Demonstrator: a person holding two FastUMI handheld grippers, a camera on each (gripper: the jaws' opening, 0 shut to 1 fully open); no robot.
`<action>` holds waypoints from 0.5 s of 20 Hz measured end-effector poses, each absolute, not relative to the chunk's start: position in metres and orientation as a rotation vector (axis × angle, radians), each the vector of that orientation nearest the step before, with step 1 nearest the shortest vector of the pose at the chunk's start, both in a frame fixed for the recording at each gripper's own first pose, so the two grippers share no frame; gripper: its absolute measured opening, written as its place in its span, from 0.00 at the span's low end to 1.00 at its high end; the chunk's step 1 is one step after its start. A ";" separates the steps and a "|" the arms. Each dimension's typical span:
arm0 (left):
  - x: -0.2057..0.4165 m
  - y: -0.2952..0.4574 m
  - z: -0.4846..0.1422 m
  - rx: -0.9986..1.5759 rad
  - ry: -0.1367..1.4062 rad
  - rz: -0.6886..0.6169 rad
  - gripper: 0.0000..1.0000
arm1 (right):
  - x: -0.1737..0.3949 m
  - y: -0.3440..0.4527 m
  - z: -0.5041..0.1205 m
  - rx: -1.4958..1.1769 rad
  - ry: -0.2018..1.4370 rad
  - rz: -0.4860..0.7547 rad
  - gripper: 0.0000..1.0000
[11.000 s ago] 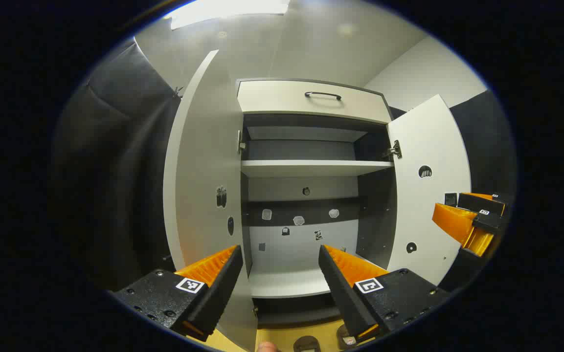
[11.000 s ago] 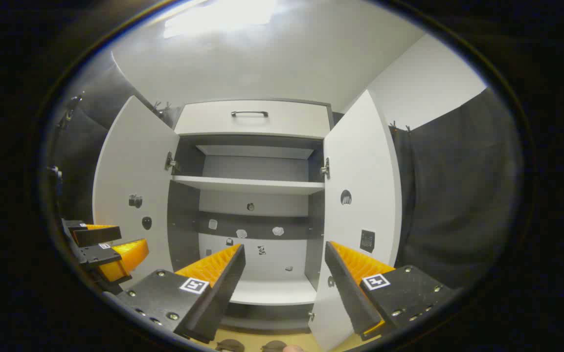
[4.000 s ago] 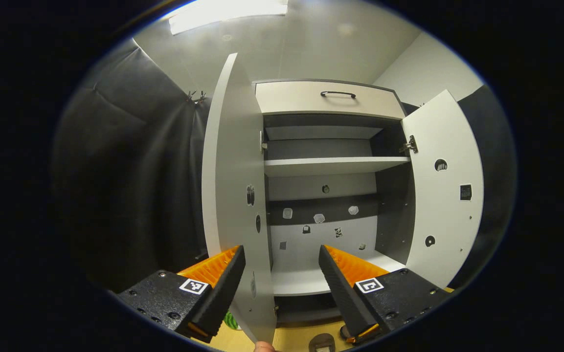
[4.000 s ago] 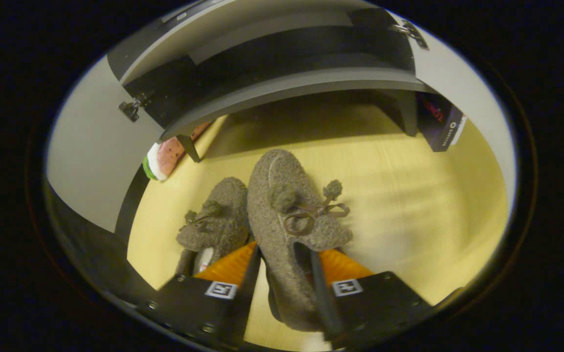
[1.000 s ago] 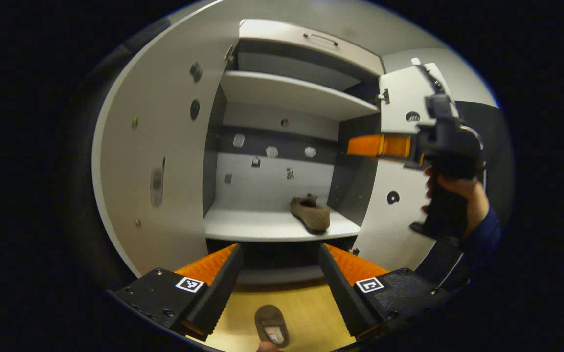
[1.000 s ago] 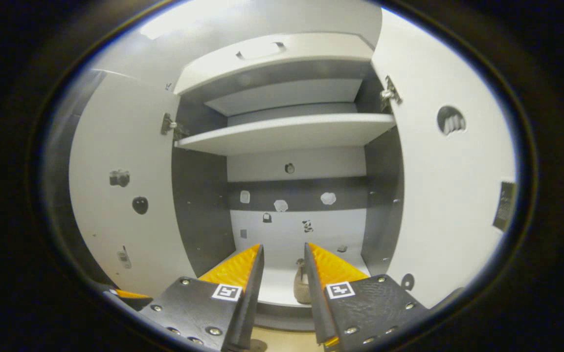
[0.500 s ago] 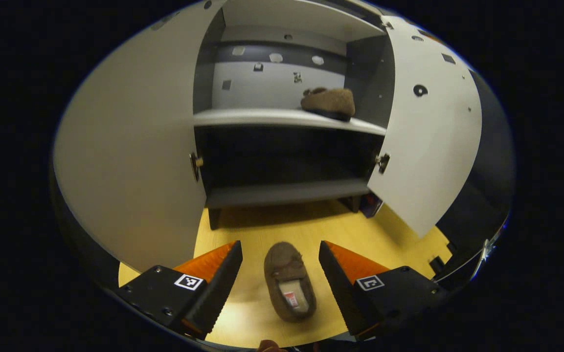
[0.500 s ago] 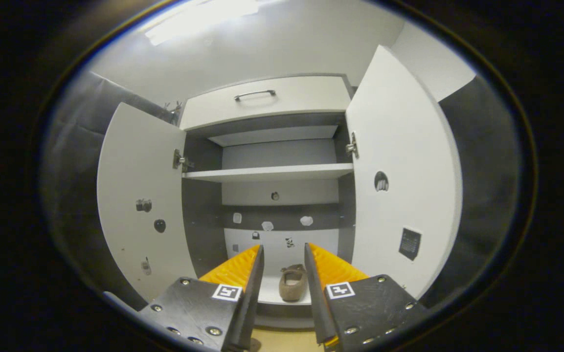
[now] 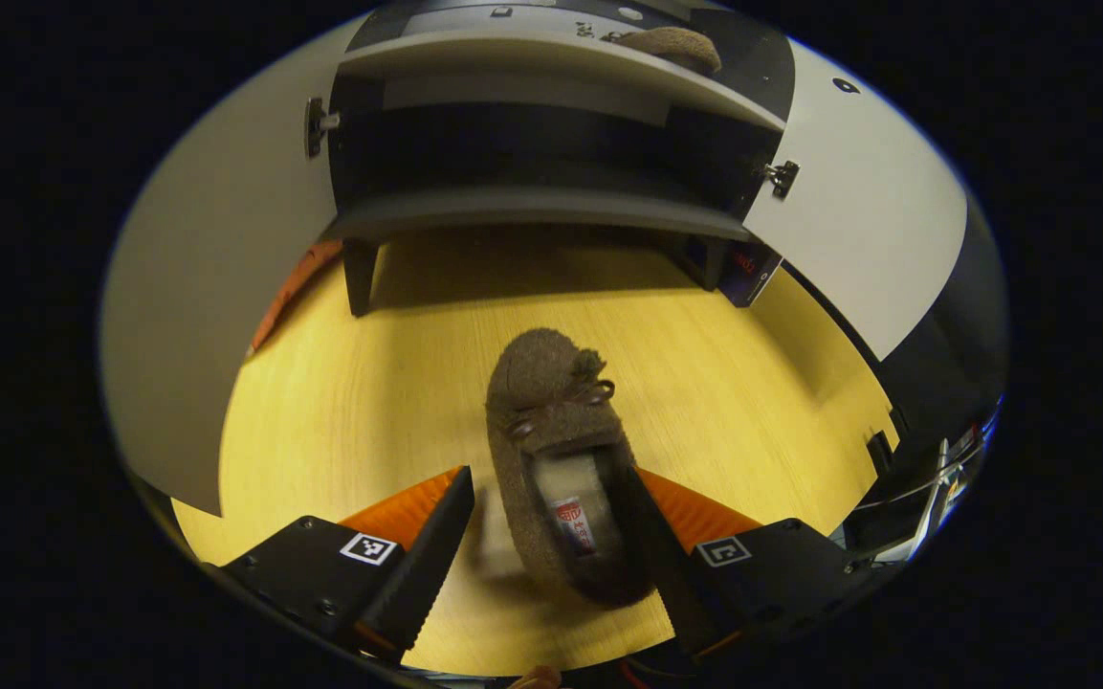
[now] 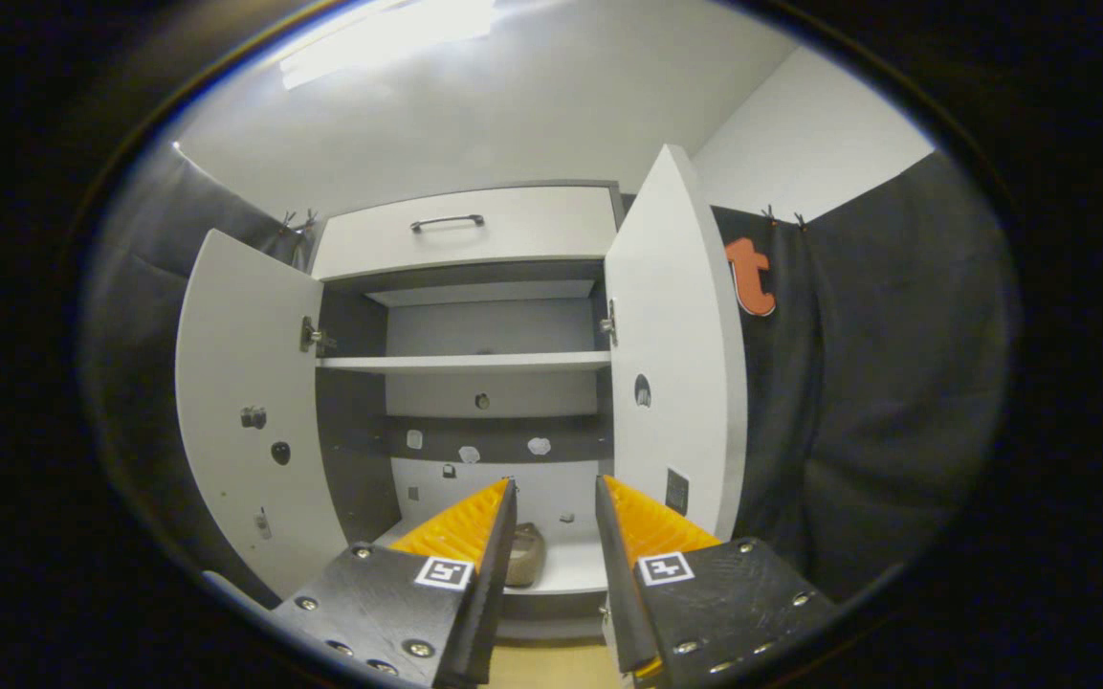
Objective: Grab one shoe with the right hand and put it into the shoe cabinet, grab the other shoe with the left hand and put it into the shoe cabinet; then close the right door with the right hand and the left door with the left hand.
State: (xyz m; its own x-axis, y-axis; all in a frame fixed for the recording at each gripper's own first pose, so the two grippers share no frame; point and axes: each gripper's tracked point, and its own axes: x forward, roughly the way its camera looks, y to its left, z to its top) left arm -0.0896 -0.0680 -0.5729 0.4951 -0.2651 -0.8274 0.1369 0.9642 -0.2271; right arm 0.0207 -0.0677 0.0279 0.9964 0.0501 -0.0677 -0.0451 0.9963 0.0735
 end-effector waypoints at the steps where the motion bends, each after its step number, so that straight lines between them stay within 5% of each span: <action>1: -0.089 -0.065 -0.579 -0.138 1.040 -0.235 0.98 | 0.019 -0.071 0.028 0.066 0.070 0.038 0.48; 7: -0.063 -0.050 -0.614 -0.210 1.074 -0.165 0.95 | 0.014 -0.094 0.014 0.027 0.118 -0.022 0.48; 10: -0.060 -0.052 -0.617 -0.304 1.085 -0.140 0.52 | 0.012 -0.096 0.015 0.020 0.113 -0.030 0.48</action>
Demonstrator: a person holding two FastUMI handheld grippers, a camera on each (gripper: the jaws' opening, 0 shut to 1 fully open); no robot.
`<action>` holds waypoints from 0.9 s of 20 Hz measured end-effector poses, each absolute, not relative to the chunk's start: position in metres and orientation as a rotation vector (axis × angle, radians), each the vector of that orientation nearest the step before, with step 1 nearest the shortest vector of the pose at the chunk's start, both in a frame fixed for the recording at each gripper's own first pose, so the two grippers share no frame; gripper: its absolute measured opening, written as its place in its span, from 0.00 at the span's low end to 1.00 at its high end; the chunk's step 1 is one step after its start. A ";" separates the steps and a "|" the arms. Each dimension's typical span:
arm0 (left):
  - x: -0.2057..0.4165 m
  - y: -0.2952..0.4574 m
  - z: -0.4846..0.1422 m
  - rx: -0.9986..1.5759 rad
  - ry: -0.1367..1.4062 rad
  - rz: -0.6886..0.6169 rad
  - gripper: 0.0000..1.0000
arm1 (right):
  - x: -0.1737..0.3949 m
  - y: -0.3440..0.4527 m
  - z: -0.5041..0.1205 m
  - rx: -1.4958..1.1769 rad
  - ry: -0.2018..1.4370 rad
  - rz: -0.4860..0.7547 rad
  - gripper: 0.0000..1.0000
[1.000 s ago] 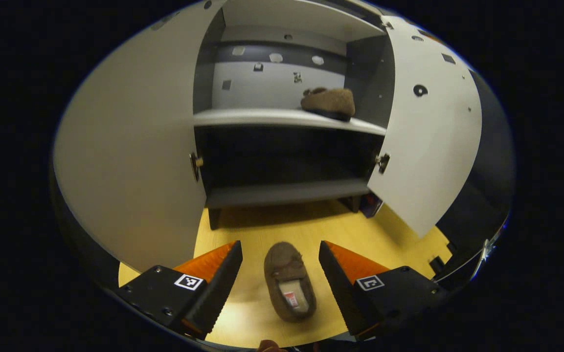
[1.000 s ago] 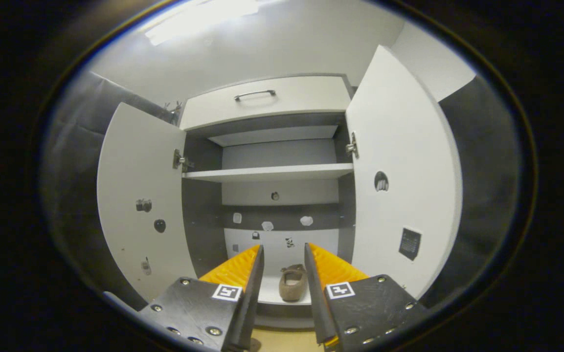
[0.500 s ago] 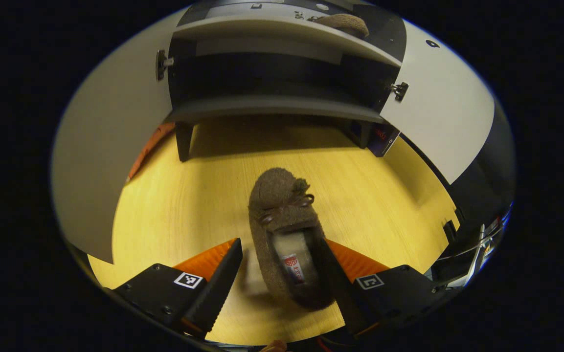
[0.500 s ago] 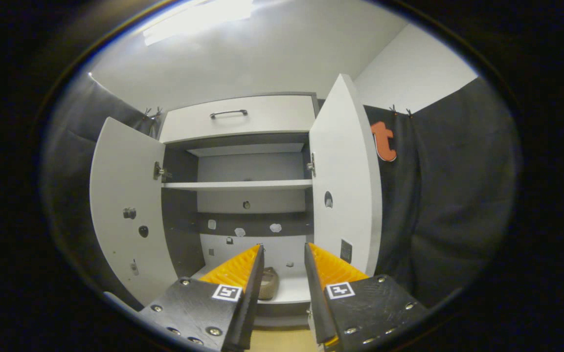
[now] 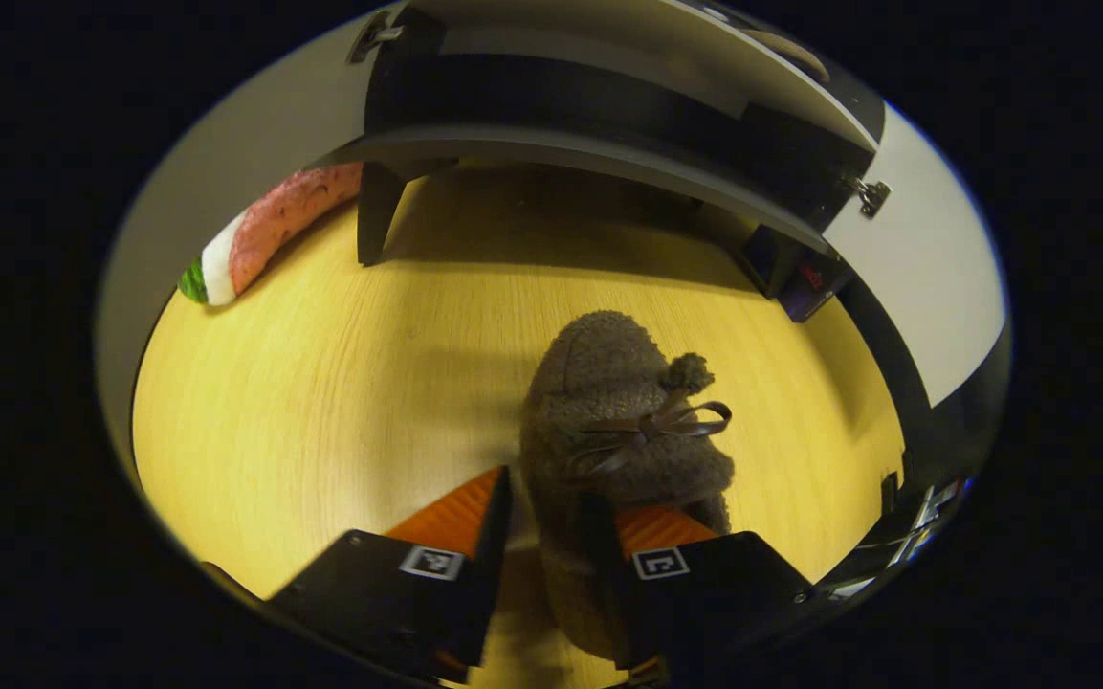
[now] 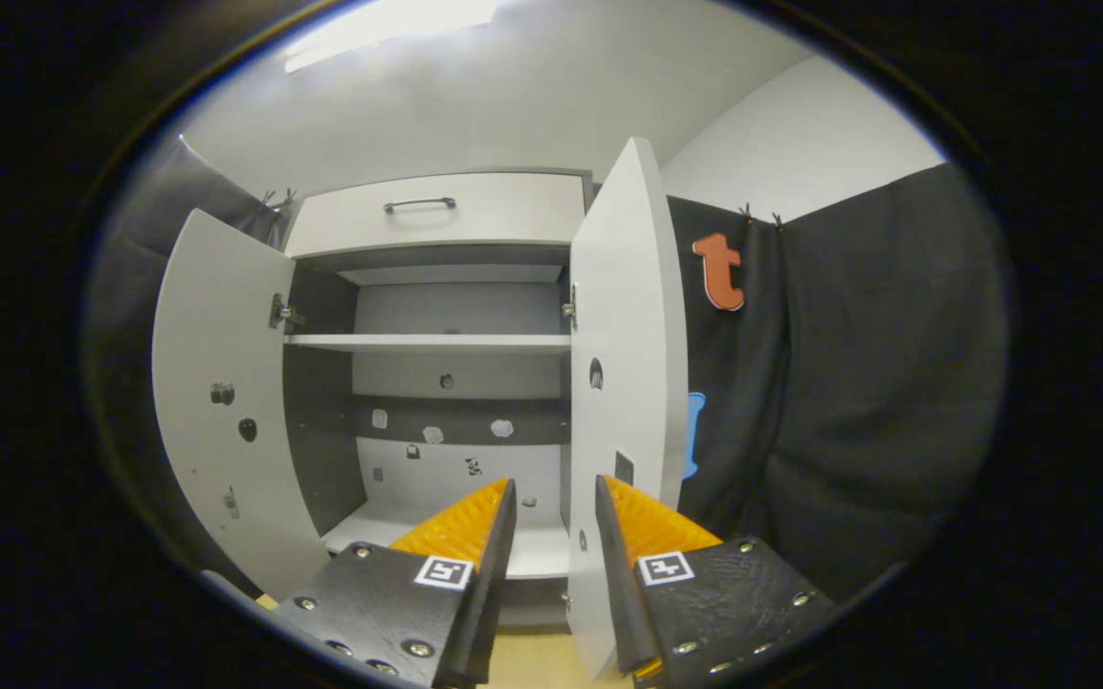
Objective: Grab one shoe with the right hand and put it into the shoe cabinet, grab the other shoe with the left hand and put it into the shoe cabinet; then close the right door with the right hand and the left door with the left hand.
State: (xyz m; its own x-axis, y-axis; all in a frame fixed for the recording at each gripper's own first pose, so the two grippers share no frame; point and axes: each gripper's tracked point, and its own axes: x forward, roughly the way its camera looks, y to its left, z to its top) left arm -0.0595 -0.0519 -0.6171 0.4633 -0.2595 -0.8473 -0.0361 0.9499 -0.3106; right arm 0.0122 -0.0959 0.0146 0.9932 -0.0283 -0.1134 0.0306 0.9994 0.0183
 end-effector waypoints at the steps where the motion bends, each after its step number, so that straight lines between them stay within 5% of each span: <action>1: -0.058 -0.048 -0.616 -0.299 1.095 -0.109 0.39 | 0.012 -0.096 0.016 0.019 0.112 -0.028 0.48; 4: -0.056 -0.041 -0.618 -0.243 1.108 -0.081 0.06 | 0.010 -0.095 0.015 0.020 0.109 -0.025 0.48; 7: -0.056 -0.043 -0.605 -0.220 1.115 -0.098 0.02 | 0.008 -0.093 0.014 0.028 0.107 -0.014 0.48; 18: 0.026 -0.061 -0.411 -0.217 0.731 -0.155 0.02 | 0.004 -0.079 0.026 0.069 0.056 0.059 0.48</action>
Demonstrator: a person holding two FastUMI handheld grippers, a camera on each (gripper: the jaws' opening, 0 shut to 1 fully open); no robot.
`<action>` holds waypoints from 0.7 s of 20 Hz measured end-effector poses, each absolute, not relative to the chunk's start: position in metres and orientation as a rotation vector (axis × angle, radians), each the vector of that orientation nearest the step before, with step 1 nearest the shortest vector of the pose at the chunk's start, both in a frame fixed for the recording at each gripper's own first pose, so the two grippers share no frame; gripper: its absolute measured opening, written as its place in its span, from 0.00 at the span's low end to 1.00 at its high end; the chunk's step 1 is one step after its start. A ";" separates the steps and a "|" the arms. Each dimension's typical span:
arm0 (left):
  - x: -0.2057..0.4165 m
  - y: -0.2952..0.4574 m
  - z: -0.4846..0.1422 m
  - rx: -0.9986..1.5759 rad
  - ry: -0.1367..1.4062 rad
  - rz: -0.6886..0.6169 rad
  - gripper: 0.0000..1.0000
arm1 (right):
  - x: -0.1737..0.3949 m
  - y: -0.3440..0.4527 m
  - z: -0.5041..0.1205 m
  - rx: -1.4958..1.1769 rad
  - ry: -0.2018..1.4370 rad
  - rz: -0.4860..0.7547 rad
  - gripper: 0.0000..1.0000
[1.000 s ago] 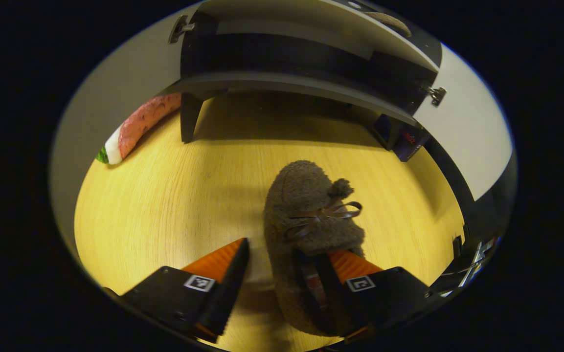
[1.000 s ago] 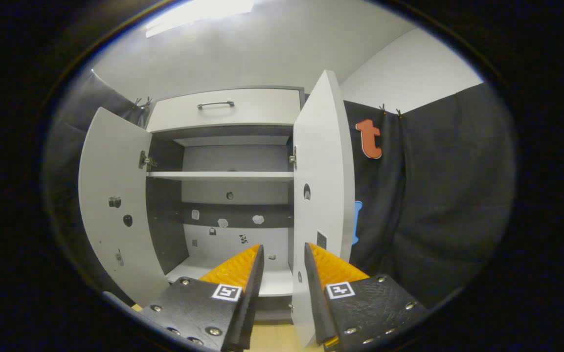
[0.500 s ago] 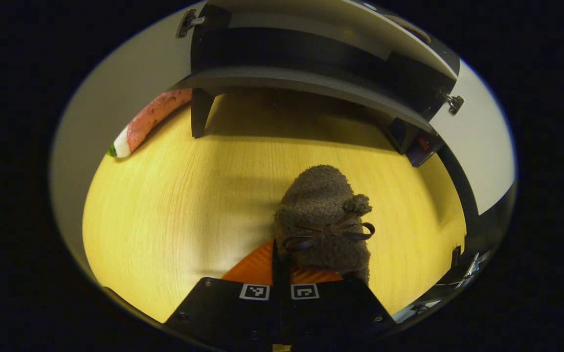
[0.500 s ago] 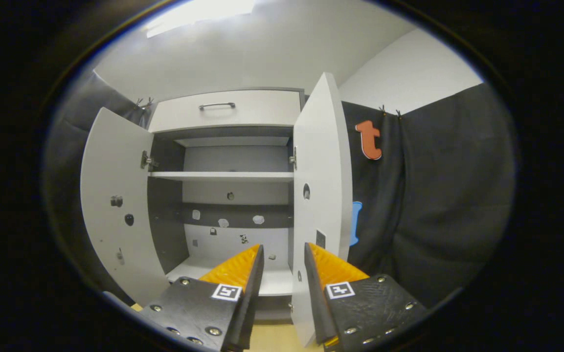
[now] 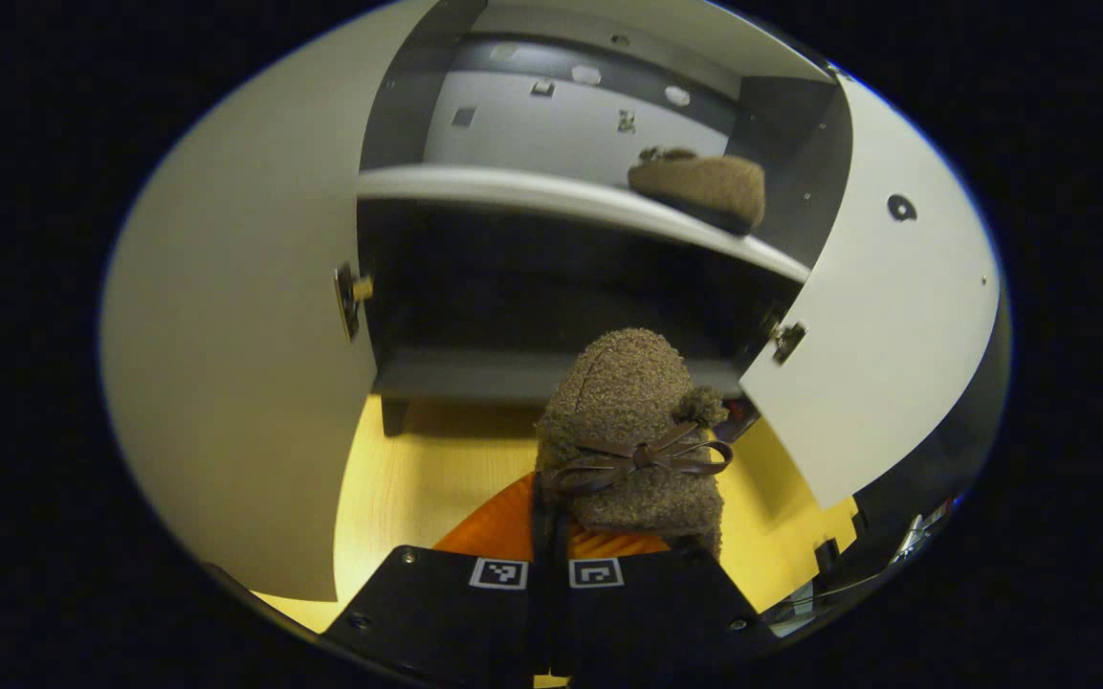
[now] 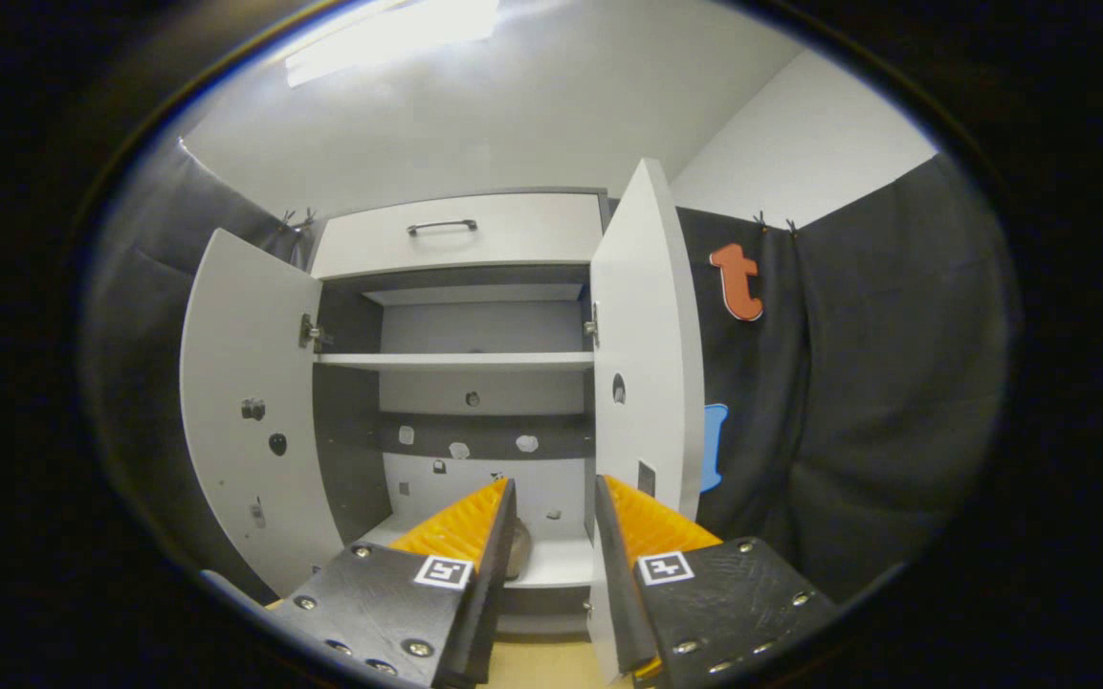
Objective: Grab one shoe with the right hand and put it into the shoe cabinet, grab the other shoe with the left hand and put it into the shoe cabinet; then close the right door with the right hand and the left door with the left hand.
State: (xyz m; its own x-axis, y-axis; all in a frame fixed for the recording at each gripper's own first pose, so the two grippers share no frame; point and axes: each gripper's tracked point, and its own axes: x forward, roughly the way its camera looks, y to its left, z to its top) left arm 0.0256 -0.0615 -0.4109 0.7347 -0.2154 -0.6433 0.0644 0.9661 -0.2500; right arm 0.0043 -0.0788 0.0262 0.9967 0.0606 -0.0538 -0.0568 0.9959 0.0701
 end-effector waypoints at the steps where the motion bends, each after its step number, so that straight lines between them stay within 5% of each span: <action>1: 0.034 -0.061 -0.394 -0.205 0.693 -0.161 0.02 | 0.003 -0.076 0.026 0.075 0.054 0.070 0.48; 14: 0.199 -0.057 -0.255 -0.255 0.430 -0.114 0.01 | -0.002 -0.024 -0.004 0.134 0.093 0.196 0.48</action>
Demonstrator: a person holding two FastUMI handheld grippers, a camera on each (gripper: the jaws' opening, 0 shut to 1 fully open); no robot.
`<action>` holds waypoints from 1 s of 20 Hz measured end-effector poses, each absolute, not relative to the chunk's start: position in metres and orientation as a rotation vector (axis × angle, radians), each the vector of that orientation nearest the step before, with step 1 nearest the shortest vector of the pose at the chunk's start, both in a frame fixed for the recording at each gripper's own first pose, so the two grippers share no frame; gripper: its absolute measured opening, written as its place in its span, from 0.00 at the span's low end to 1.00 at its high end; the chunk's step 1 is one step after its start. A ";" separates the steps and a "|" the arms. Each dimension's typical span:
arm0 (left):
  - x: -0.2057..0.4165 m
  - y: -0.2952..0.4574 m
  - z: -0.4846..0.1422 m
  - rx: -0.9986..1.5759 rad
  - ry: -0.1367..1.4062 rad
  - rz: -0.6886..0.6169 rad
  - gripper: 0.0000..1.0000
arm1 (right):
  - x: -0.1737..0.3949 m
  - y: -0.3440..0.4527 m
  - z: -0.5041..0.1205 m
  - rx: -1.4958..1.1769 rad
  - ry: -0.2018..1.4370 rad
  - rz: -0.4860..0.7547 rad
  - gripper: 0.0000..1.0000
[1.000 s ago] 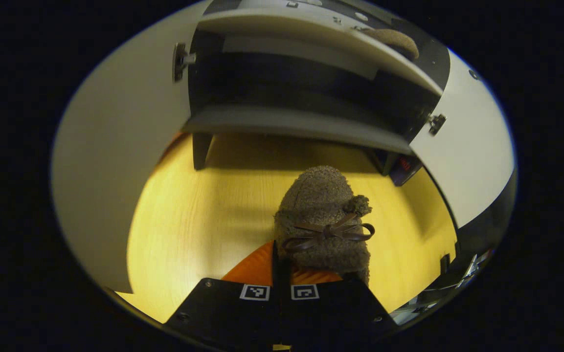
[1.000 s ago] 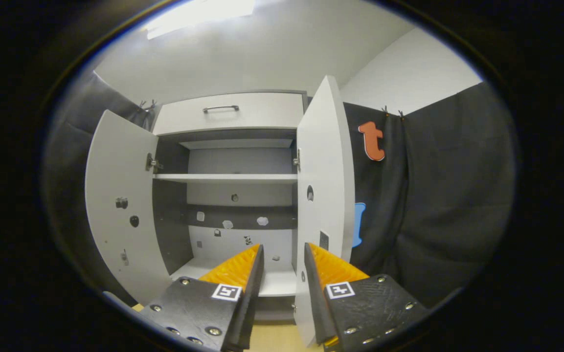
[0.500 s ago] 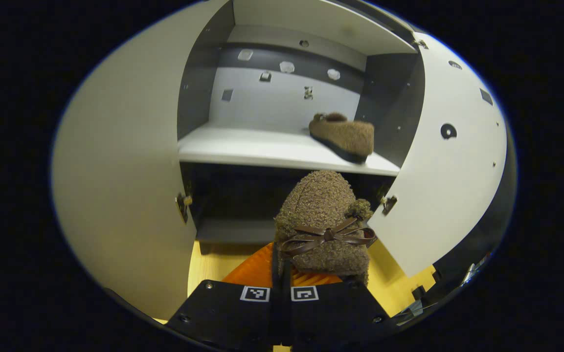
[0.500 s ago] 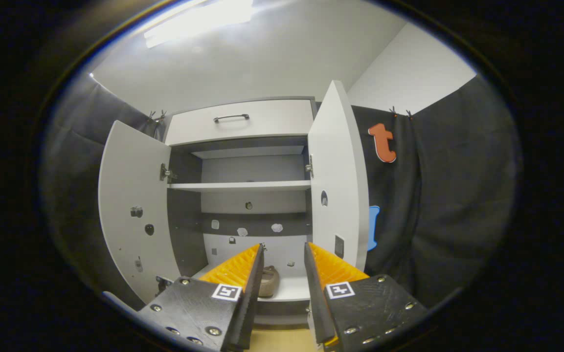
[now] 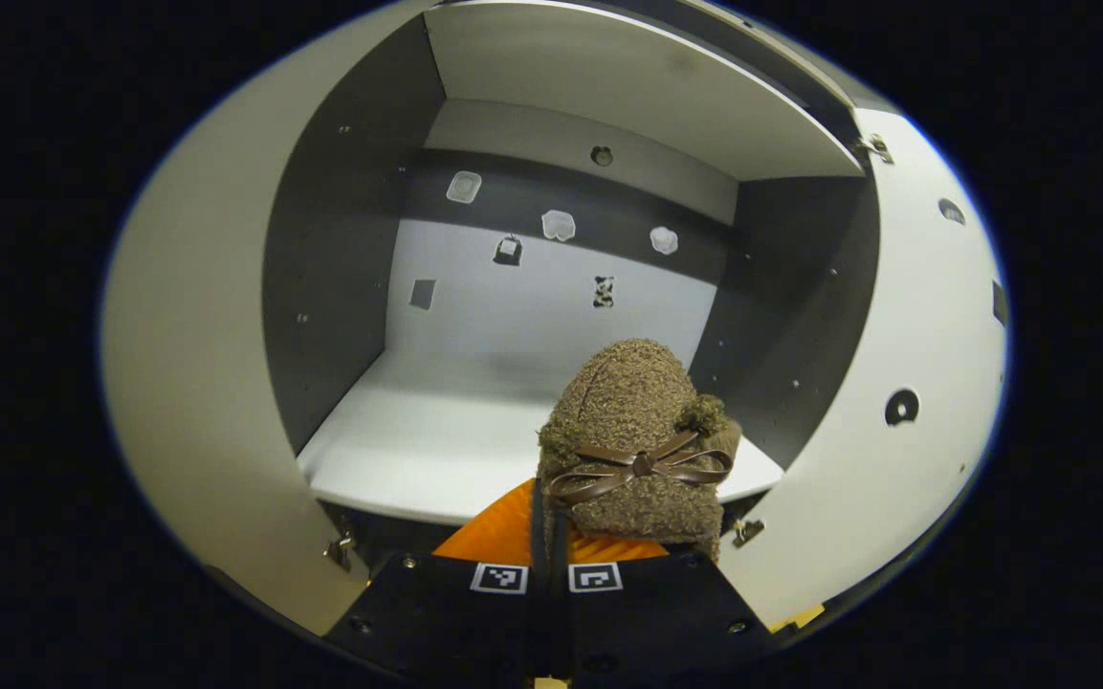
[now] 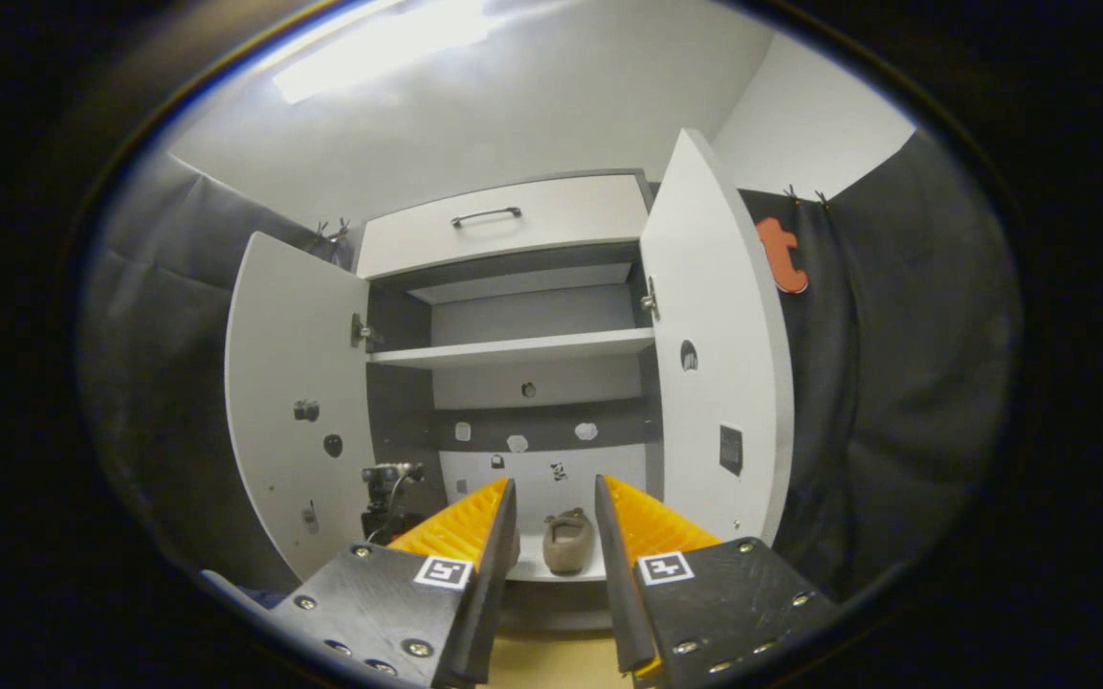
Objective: Grab one shoe with the right hand and put it into the shoe cabinet, grab the other shoe with the left hand and put it into the shoe cabinet; then close the right door with the right hand and the left door with the left hand.
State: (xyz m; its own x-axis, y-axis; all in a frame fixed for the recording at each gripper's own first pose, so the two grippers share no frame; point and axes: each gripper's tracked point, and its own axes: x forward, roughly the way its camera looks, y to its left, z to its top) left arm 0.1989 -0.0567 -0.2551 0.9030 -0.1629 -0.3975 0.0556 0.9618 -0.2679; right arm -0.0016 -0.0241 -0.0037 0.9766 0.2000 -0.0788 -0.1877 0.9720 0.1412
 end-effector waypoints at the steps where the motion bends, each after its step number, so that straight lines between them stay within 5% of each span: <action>1: 0.214 -0.055 -0.251 -0.263 0.422 -0.097 0.01 | -0.002 -0.021 -0.007 0.127 0.097 0.199 0.49; 15: 0.344 -0.044 -0.278 -0.183 0.493 0.008 0.03 | -0.018 -0.055 -0.031 0.123 0.132 0.062 0.46; 20: 0.342 -0.059 -0.298 -0.182 0.564 -0.025 0.24 | -0.023 -0.066 -0.028 0.104 0.117 0.026 0.46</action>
